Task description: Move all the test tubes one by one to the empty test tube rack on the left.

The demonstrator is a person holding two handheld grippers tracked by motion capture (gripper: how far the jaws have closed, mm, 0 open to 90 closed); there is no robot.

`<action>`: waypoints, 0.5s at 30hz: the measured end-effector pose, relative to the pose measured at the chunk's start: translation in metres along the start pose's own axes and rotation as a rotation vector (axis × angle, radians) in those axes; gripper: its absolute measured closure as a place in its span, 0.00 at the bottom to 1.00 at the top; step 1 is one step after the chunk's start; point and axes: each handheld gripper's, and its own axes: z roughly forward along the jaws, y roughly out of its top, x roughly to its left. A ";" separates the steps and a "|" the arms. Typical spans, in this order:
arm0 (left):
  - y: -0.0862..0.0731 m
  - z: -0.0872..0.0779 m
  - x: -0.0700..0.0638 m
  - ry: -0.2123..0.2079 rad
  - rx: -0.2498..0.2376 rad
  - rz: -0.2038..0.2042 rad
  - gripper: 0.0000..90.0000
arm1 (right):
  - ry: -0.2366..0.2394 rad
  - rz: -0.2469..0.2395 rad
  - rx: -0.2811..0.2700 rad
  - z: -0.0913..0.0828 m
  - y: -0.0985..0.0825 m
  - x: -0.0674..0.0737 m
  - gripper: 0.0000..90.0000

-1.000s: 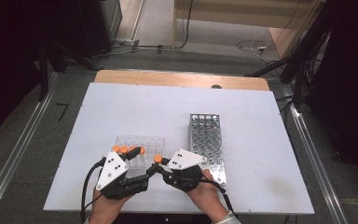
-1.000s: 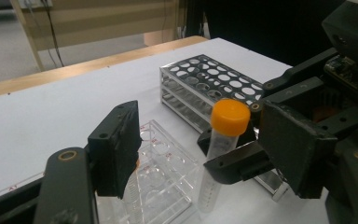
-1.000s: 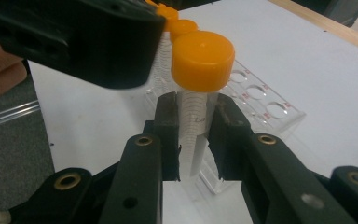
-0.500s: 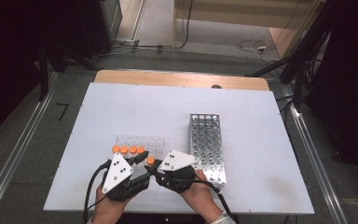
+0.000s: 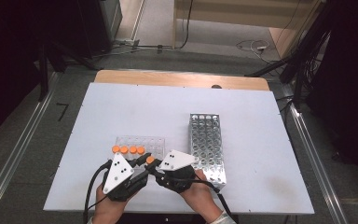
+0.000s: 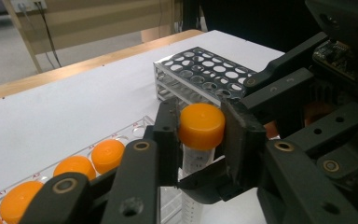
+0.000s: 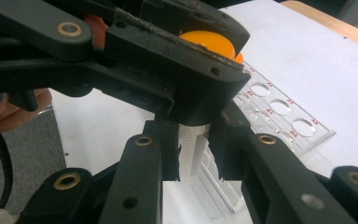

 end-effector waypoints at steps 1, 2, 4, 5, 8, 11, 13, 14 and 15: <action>0.000 0.000 0.000 -0.001 0.000 0.001 0.76 | 0.000 -0.001 0.000 0.000 0.000 0.000 0.80; 0.000 0.000 0.000 -0.002 -0.001 0.000 0.77 | -0.001 -0.001 0.000 0.000 0.000 0.000 0.80; 0.000 0.000 0.000 -0.003 -0.002 -0.002 0.77 | -0.001 -0.003 0.000 -0.001 0.000 0.000 0.80; 0.000 0.000 0.000 -0.004 -0.005 -0.003 0.77 | -0.002 -0.005 0.001 -0.001 0.000 0.000 0.80; 0.001 0.001 -0.001 -0.006 -0.006 -0.008 0.78 | -0.003 -0.008 0.000 -0.002 0.000 -0.001 0.80; 0.002 0.001 -0.001 -0.008 -0.006 -0.010 0.78 | -0.007 -0.004 -0.002 -0.003 0.000 -0.001 0.79; 0.003 0.001 -0.001 -0.006 -0.010 -0.012 0.78 | -0.003 -0.001 -0.001 -0.004 0.000 -0.001 0.71; 0.003 0.000 0.000 -0.007 -0.011 -0.015 0.78 | -0.003 0.004 0.003 -0.004 -0.001 -0.002 0.67; 0.004 0.000 0.001 -0.008 -0.017 -0.020 0.78 | 0.003 0.008 0.003 -0.004 -0.001 -0.002 0.63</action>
